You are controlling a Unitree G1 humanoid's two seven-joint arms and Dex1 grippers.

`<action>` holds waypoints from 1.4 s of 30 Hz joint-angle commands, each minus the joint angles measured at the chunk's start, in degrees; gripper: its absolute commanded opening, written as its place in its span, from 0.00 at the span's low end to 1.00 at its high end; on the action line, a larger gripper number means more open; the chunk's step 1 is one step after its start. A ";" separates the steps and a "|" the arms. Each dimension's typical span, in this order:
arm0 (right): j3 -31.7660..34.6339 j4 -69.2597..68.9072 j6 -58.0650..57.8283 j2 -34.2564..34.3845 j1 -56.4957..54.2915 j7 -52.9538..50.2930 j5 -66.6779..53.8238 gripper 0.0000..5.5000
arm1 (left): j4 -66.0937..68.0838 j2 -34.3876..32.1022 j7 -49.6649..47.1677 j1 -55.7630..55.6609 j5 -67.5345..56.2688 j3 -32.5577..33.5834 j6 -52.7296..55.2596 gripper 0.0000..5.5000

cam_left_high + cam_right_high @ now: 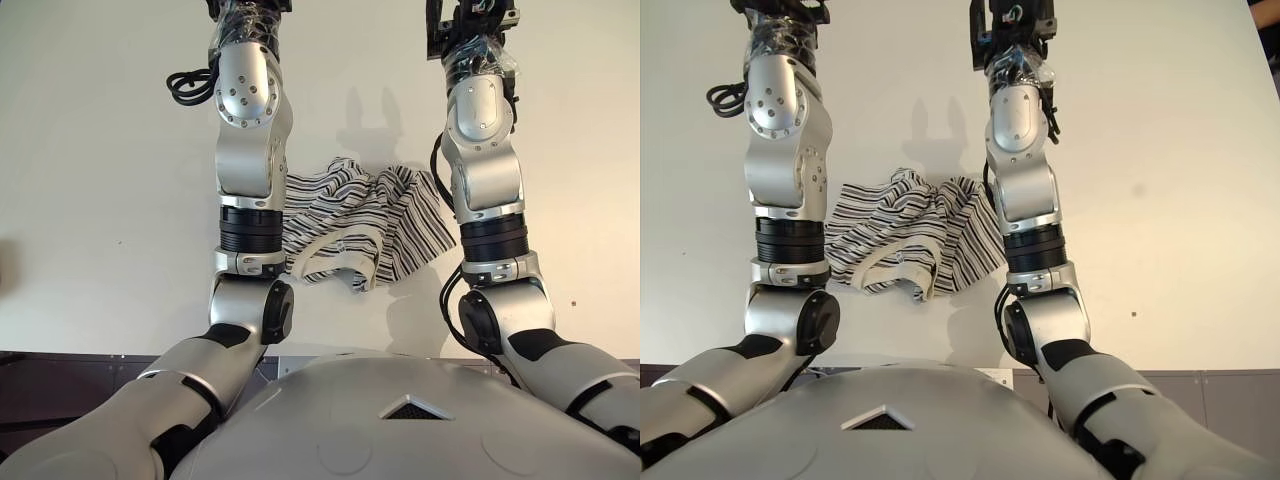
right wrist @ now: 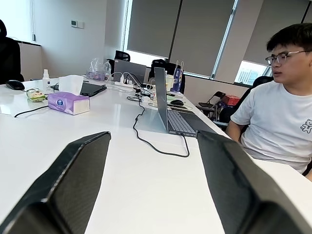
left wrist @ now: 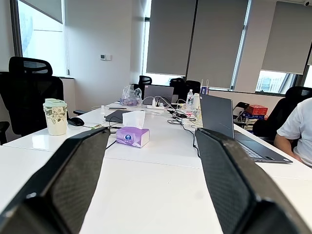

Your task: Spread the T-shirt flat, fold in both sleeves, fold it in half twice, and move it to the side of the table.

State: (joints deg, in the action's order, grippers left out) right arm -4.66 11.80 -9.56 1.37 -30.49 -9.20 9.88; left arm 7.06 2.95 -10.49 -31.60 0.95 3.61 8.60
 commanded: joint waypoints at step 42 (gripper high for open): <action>-2.67 -29.48 5.60 -42.65 28.69 43.68 -4.20 0.59 | -32.31 -22.73 21.06 36.93 -0.97 4.52 18.09 0.59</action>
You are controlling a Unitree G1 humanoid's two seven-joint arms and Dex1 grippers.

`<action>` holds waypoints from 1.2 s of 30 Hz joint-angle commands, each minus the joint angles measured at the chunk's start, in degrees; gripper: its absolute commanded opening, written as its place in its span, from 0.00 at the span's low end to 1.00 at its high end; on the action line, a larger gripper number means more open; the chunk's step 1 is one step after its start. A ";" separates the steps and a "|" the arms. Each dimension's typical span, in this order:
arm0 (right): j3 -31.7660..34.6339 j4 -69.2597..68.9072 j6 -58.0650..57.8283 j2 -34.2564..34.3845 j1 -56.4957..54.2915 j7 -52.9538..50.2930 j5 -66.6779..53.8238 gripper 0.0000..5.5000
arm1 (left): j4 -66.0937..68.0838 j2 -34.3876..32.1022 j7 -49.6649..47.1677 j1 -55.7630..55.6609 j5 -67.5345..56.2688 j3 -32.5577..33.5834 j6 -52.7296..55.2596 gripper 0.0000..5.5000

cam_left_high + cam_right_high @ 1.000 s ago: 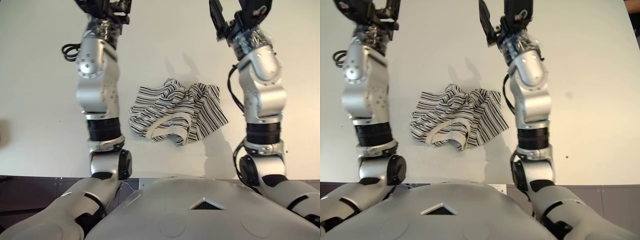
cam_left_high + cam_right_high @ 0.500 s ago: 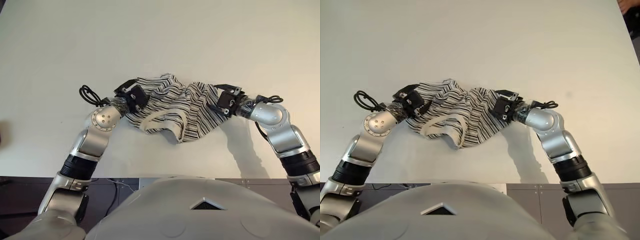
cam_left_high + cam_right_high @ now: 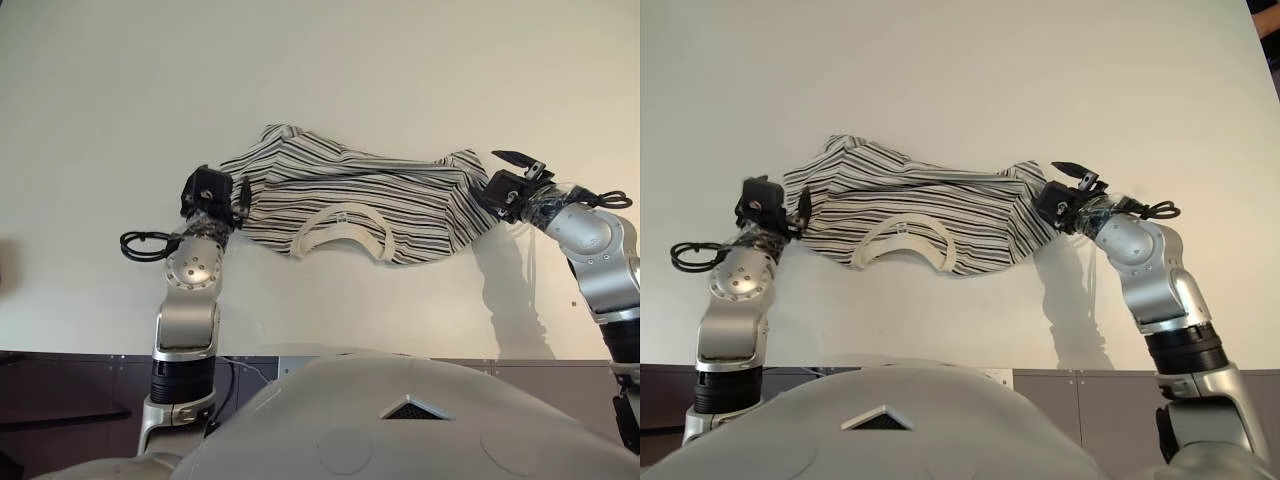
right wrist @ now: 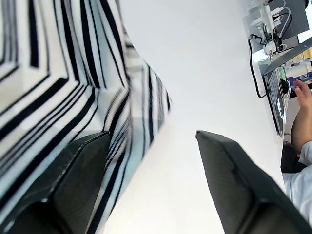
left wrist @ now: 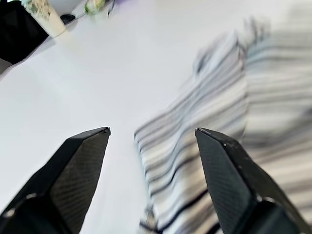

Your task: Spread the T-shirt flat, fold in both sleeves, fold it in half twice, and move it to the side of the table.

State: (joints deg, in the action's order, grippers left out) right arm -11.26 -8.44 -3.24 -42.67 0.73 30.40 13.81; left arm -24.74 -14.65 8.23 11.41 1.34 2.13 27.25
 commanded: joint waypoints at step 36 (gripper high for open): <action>-3.94 -5.94 22.31 -10.70 22.93 6.11 12.84 0.59 | 23.72 -30.73 -4.00 10.77 32.85 -1.48 -62.13 0.59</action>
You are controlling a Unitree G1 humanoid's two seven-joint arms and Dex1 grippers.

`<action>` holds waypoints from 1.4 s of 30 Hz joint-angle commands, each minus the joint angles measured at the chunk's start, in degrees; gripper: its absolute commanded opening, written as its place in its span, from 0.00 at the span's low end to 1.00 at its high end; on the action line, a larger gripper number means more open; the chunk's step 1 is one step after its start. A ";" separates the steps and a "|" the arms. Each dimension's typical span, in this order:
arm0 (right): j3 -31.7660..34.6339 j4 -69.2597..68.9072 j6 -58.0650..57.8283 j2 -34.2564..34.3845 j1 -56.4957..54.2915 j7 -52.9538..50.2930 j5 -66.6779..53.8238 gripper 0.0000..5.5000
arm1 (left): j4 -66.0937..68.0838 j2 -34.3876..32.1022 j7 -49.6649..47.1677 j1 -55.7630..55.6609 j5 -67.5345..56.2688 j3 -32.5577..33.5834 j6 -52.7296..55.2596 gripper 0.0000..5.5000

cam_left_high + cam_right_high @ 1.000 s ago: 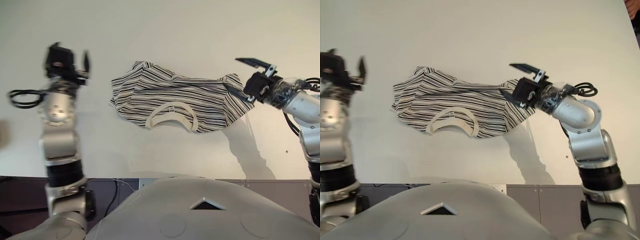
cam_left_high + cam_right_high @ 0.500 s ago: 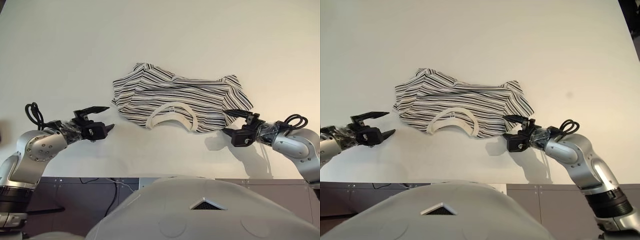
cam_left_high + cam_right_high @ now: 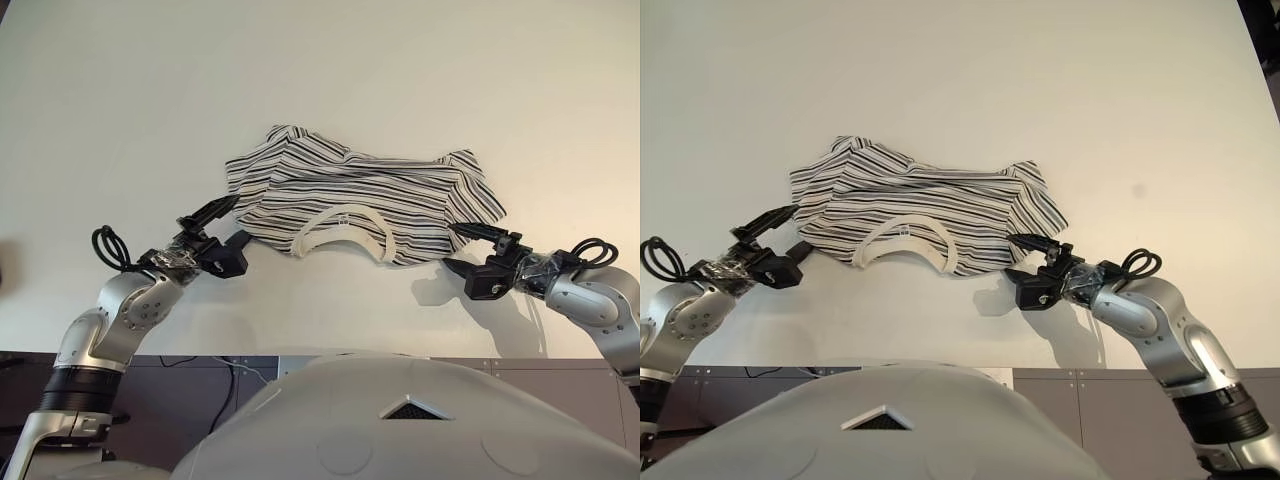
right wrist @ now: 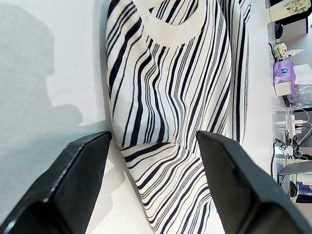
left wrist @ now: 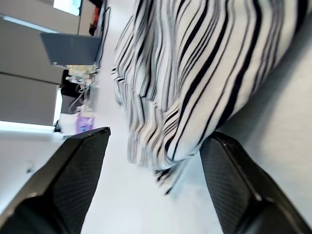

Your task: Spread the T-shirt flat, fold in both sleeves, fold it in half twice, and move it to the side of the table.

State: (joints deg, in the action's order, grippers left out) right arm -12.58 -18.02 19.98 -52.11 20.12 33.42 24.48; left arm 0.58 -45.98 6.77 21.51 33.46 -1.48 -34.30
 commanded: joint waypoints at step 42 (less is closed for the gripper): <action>10.14 10.45 -25.31 23.25 -27.95 -4.62 -27.16 0.02 | -0.77 19.05 7.04 -28.02 -29.94 4.01 29.46 0.02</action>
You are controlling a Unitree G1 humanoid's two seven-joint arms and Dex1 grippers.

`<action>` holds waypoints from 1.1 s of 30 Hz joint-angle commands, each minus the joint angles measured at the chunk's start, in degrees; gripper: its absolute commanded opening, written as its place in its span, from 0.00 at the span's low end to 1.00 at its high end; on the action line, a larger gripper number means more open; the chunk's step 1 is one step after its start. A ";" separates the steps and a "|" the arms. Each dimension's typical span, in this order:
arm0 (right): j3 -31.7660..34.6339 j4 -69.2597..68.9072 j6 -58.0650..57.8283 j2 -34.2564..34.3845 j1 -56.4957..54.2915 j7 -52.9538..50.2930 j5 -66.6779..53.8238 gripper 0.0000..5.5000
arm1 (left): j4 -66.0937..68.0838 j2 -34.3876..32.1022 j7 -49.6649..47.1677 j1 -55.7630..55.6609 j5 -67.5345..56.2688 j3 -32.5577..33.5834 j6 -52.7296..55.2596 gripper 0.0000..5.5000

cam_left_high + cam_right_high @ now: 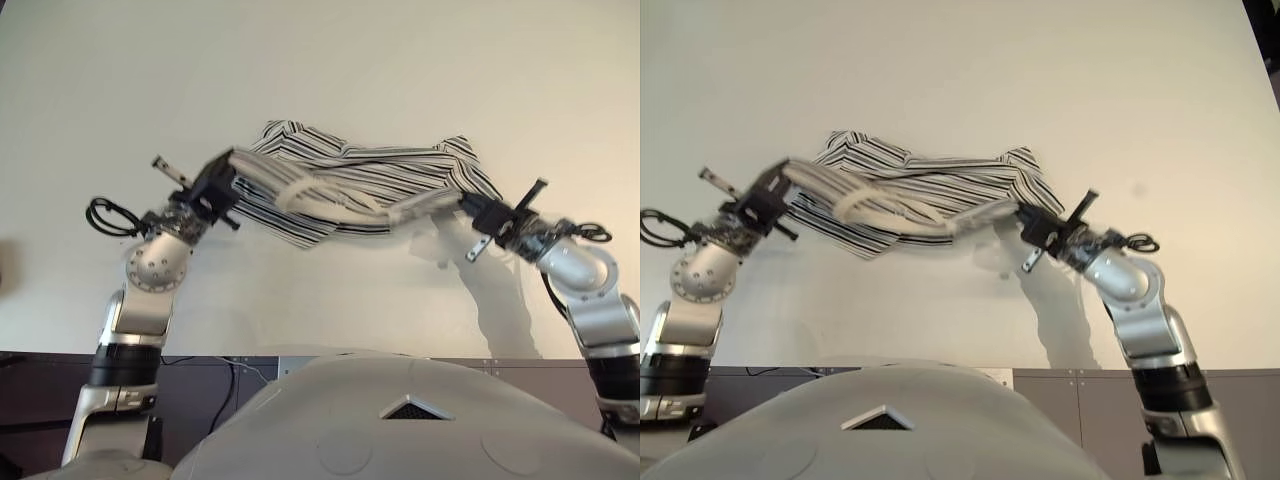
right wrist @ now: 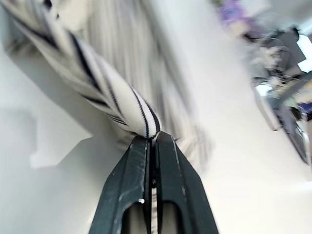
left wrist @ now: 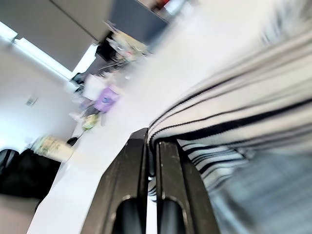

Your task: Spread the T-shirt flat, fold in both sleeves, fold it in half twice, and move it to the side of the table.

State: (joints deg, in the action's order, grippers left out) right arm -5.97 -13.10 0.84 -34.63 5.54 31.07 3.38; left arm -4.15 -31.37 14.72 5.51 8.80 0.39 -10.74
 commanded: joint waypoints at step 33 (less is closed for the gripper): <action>16.50 3.35 -9.60 3.22 -38.00 -2.26 -37.36 0.02 | 3.57 0.09 21.01 -46.62 -39.93 13.42 34.61 0.02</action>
State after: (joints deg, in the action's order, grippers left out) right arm 2.36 34.54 10.87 -20.80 -48.15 18.24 -7.41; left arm 38.23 -25.18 29.19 -55.04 -9.14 5.73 2.86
